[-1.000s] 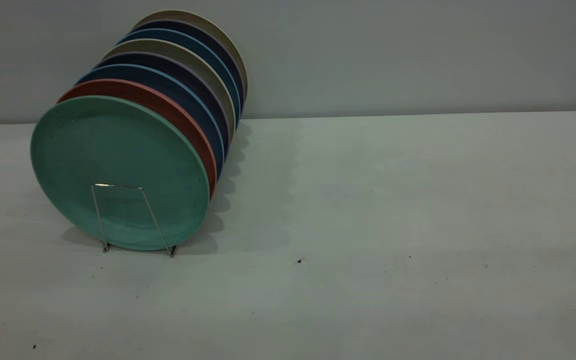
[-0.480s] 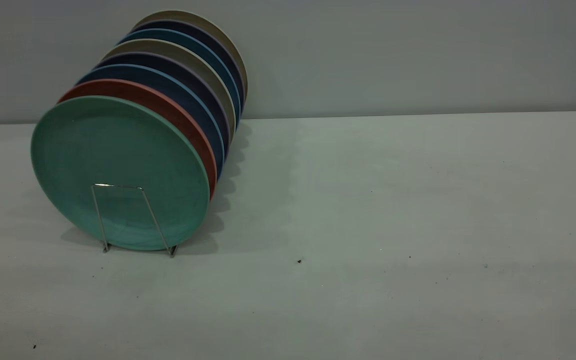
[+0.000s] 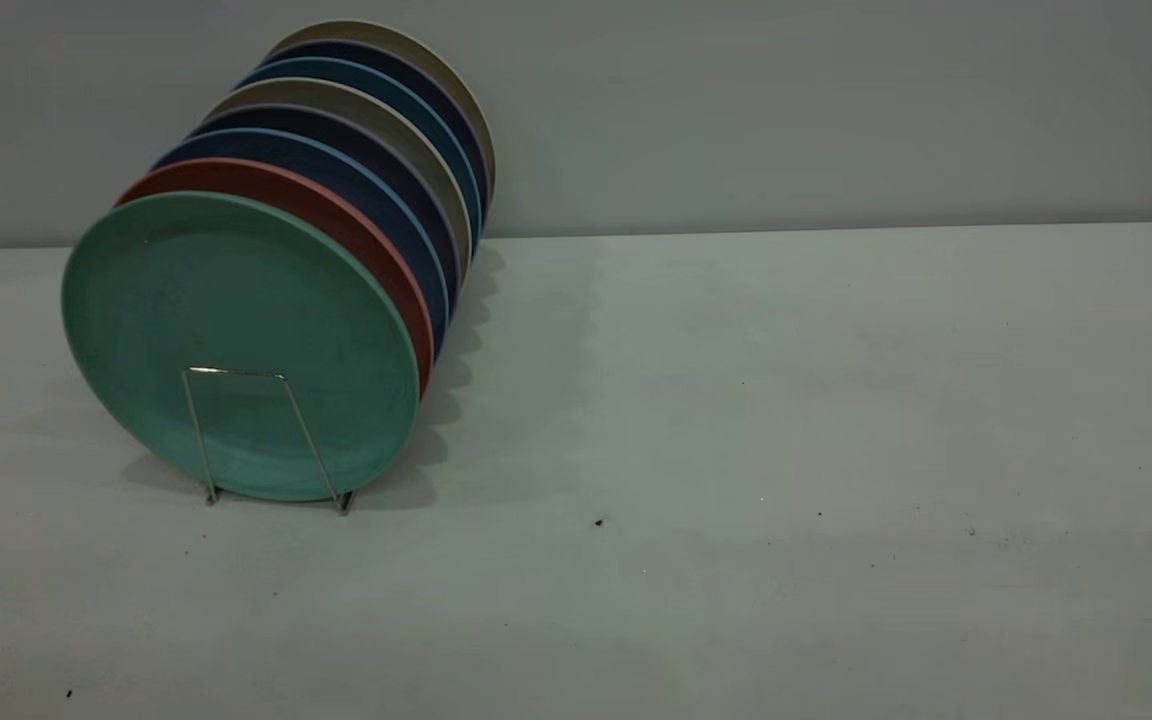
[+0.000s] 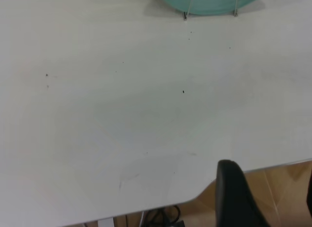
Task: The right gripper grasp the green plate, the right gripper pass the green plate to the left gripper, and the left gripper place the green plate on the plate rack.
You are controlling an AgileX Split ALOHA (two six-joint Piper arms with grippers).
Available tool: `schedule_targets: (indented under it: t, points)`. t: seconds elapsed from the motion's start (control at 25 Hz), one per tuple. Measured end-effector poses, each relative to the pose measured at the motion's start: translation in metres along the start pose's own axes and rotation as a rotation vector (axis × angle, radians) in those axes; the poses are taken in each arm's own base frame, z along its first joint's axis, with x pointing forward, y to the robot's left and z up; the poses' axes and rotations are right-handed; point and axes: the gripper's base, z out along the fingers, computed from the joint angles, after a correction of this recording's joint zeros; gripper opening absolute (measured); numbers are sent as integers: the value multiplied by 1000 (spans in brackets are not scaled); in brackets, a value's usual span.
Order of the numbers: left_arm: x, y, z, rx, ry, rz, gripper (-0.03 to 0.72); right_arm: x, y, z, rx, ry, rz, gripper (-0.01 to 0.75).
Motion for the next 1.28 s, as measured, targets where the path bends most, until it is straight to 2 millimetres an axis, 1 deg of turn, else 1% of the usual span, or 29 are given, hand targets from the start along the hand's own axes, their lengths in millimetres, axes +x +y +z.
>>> schedule_targets:
  t: [0.2,0.4,0.68,1.28]
  points:
    - [0,0,0,0,-1,0,393,1,0,-1,0,-9,0,512]
    - [0,0,0,-8,-1,-5,393,8,1,-10,43,-84,30,512]
    - [12,-2,-10,-37,-108,-5,393,8,1,-11,55,-88,38,512]
    - [13,-2,-11,-40,-108,-6,393,8,1,-11,55,-88,38,511]
